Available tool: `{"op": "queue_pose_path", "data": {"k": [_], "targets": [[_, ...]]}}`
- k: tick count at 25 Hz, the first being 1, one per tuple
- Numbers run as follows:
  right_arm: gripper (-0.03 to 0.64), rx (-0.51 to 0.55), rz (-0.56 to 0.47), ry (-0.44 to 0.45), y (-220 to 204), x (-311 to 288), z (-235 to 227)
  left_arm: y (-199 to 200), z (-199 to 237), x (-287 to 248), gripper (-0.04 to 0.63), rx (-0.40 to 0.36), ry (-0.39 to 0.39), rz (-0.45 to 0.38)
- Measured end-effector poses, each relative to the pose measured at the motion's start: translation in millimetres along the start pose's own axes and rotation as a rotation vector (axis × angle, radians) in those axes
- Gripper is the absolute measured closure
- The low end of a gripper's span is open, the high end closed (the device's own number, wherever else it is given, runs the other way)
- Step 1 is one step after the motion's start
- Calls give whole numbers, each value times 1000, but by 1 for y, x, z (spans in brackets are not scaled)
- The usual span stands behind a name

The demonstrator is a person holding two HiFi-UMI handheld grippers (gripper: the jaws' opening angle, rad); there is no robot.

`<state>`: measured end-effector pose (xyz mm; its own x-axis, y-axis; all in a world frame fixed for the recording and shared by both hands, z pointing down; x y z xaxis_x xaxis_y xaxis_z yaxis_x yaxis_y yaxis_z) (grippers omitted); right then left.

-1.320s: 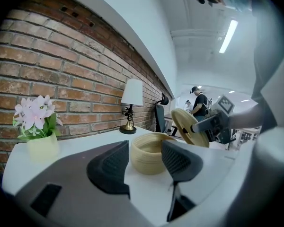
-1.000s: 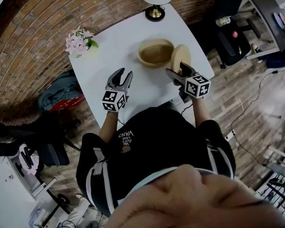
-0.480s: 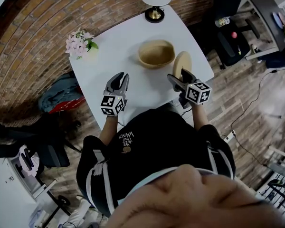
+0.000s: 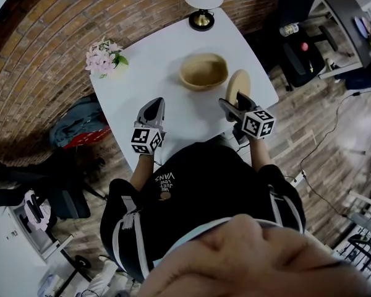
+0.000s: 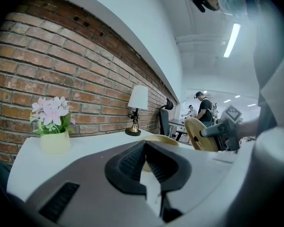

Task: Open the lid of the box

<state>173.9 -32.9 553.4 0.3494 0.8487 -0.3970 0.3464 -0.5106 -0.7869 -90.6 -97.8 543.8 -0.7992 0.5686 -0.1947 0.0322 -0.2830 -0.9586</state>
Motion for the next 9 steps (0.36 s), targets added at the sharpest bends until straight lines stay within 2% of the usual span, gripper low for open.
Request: {"op": "queue_pose_path", "data": {"k": [9], "targets": [[275, -8, -2, 6, 1, -8, 6, 2, 4, -1, 584, 6, -5, -3]]}}
Point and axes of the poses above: the fingertips, and each gripper's own axes: x backward along the fingers, z to its left, y out of its top, the point moved 3 cm from there along x, backward along the fingers, and after that the axes turned 5 degrees about -y, right-handed, at the moved point
